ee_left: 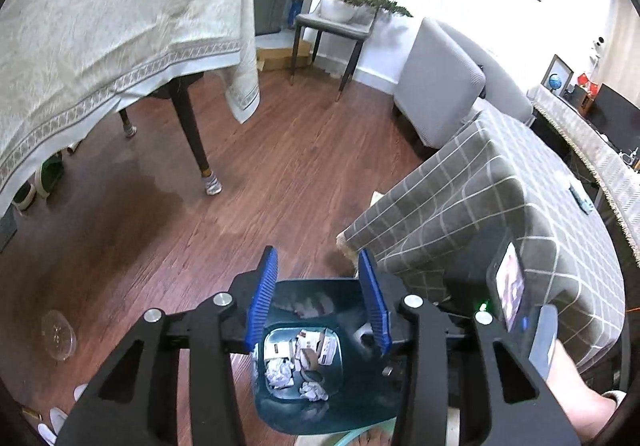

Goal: Collect trash
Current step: 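Carry the foil and lid over the teal bin and open both tools, then lift both tools away from the bin toward the table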

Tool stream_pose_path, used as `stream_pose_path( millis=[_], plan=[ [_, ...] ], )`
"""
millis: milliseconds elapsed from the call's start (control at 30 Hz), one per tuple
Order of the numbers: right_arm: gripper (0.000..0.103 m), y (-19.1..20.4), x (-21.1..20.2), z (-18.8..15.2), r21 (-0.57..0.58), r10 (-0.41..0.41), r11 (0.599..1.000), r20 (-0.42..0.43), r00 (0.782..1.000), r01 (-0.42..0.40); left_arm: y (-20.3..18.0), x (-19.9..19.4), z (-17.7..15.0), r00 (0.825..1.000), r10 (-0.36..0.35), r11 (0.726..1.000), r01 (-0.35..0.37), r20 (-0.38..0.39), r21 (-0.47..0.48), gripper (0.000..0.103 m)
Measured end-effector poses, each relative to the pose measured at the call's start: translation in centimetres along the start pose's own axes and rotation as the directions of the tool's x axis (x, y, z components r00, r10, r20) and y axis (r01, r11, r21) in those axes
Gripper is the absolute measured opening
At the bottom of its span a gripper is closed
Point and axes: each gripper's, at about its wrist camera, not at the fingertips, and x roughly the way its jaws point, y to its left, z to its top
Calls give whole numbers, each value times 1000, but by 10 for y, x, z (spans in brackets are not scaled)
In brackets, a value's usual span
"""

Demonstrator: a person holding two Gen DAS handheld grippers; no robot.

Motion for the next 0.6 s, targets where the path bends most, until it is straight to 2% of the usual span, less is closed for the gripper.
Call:
stream_pose_path(
  millis=[267,400,600],
  plan=[
    [52,0,-40,2,-12,46,999,78,996,-45,-15,-18,18,997,-10,1000,8,74,27,44],
    [52,3,-77,6,-27,88,996,164,982,-85,-26,-25,28,994,-34,999,32,102,27,44],
    [52,-3,-124,3,-43,119,993,265,957,-111,-41,-35,40,991,-37,998,31,130,51,44]
  ],
)
